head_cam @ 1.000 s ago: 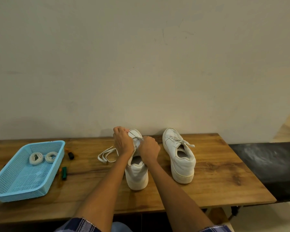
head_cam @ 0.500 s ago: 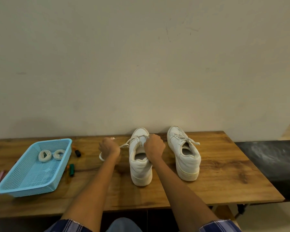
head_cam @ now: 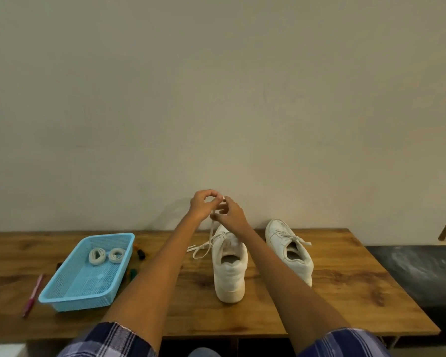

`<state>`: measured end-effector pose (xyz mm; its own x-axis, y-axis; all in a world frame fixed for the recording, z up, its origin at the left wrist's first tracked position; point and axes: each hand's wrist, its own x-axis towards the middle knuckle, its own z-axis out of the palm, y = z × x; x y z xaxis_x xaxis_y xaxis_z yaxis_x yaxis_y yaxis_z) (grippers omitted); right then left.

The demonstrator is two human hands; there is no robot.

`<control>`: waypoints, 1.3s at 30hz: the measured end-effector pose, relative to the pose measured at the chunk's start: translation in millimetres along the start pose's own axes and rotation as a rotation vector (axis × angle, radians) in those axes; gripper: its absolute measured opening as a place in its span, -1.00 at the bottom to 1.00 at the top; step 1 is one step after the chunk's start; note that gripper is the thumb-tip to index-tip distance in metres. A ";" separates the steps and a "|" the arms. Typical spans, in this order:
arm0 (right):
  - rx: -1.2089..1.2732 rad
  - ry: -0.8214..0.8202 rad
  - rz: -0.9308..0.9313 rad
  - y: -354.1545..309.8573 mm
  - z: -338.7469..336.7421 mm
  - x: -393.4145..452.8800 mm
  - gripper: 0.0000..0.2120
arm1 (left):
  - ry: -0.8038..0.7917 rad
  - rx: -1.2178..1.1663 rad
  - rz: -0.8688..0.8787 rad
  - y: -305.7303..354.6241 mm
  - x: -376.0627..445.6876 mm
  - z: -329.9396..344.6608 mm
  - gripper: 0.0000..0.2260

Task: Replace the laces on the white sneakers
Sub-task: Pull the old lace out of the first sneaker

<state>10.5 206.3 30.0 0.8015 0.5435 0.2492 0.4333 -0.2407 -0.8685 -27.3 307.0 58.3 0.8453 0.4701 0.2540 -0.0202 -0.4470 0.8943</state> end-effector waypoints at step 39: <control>0.243 0.307 0.473 14.5 -67.6 -11.0 -0.78 | 0.011 0.397 0.202 13.6 -22.7 35.4 -0.62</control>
<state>35.8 142.5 43.6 0.9819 0.1573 -0.1059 -0.0752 -0.1894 -0.9790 -27.8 263.4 51.6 0.8397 0.3507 0.4147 0.0246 -0.7874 0.6160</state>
